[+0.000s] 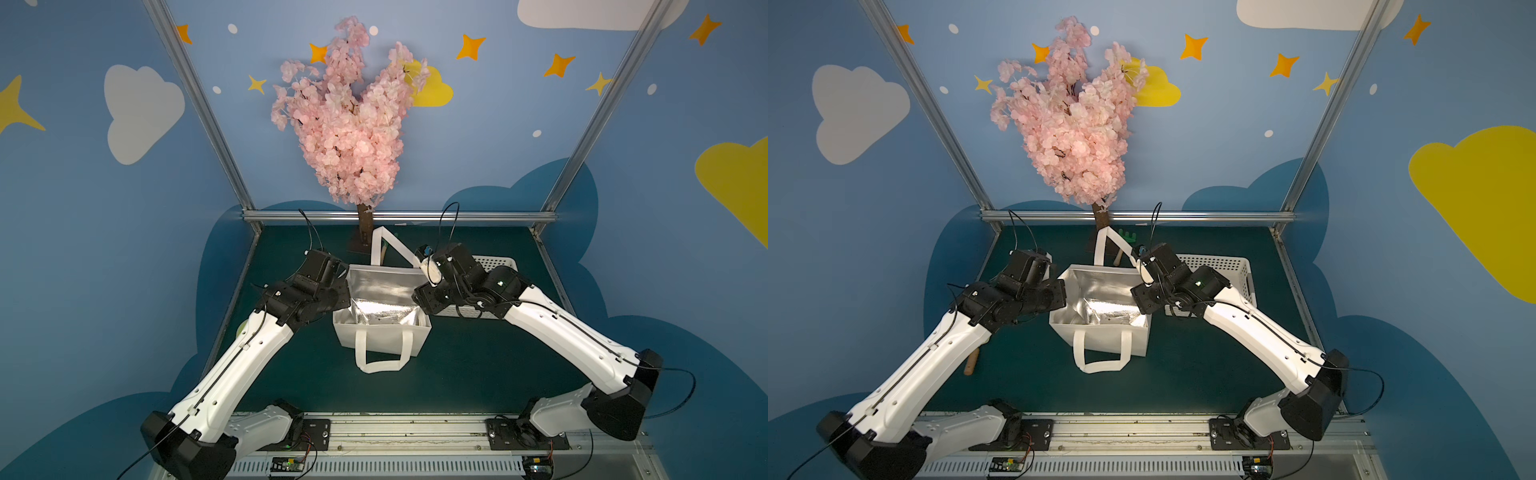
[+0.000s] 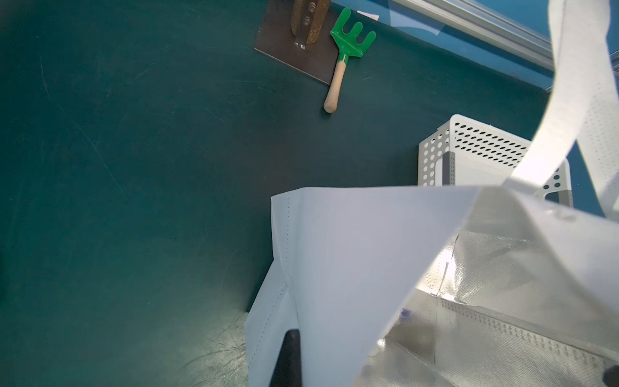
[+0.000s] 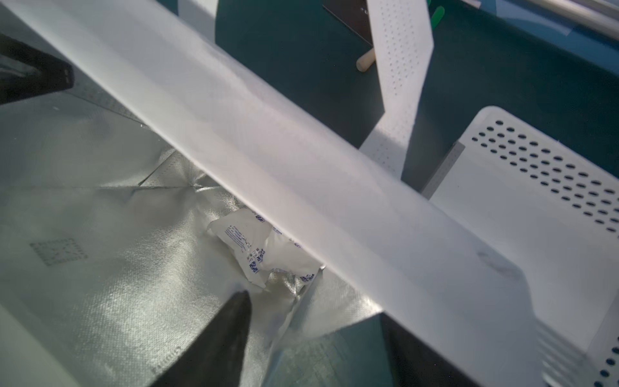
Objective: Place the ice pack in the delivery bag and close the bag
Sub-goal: Adjust the delivery bag at the center of the board.
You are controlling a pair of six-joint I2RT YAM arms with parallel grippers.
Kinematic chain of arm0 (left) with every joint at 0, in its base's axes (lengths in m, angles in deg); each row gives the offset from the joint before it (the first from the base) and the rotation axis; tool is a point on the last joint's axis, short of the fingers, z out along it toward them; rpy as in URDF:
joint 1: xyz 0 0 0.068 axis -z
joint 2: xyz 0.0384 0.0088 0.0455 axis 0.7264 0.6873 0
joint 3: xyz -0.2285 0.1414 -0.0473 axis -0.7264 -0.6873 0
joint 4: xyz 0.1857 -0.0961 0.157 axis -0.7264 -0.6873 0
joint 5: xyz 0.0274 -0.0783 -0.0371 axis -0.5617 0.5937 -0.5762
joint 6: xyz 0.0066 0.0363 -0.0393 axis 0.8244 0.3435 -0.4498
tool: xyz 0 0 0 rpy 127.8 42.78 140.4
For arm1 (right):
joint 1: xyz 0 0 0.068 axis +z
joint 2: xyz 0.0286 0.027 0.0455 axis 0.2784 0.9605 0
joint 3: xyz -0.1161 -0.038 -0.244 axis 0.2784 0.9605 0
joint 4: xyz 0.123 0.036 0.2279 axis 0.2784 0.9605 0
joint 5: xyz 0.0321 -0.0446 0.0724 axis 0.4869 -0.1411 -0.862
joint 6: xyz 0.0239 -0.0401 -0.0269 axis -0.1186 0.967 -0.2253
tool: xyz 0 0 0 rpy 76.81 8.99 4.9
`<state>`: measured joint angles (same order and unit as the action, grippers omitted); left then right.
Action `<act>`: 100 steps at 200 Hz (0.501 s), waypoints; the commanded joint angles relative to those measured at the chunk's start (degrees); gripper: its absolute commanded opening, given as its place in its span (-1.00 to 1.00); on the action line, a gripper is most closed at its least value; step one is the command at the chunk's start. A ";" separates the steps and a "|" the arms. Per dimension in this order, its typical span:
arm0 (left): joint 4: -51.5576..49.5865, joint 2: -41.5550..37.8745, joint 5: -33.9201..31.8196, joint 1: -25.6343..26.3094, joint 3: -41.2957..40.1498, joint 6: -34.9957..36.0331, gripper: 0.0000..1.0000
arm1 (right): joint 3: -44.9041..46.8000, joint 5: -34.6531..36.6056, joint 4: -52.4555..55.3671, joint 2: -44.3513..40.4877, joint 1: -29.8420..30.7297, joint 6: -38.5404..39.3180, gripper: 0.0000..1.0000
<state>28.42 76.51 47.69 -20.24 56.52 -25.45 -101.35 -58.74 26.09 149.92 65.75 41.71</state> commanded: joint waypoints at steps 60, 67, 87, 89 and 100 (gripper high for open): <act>2.67 -2.22 7.05 -0.32 2.20 15.83 -0.52 | -5.29 -5.59 -2.09 4.39 -6.00 4.20 -0.62; 2.37 -2.14 7.66 -0.33 2.57 18.22 -0.49 | -6.17 -6.52 -1.77 5.12 -6.74 5.01 -0.70; 1.65 -2.14 9.31 -0.50 3.15 23.84 -0.44 | -8.19 -7.72 -0.77 6.87 -8.31 7.48 -0.82; 1.65 -2.13 9.40 -0.42 3.15 24.16 -0.43 | -8.34 -7.93 -0.72 7.01 -8.46 7.63 -0.83; 1.90 -2.12 10.17 -0.77 3.15 26.01 -0.39 | -9.04 -8.84 -0.62 7.71 -9.26 8.71 -0.86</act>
<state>30.03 75.11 54.66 -20.35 58.25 -8.51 -107.49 -64.65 25.13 156.26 57.92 46.49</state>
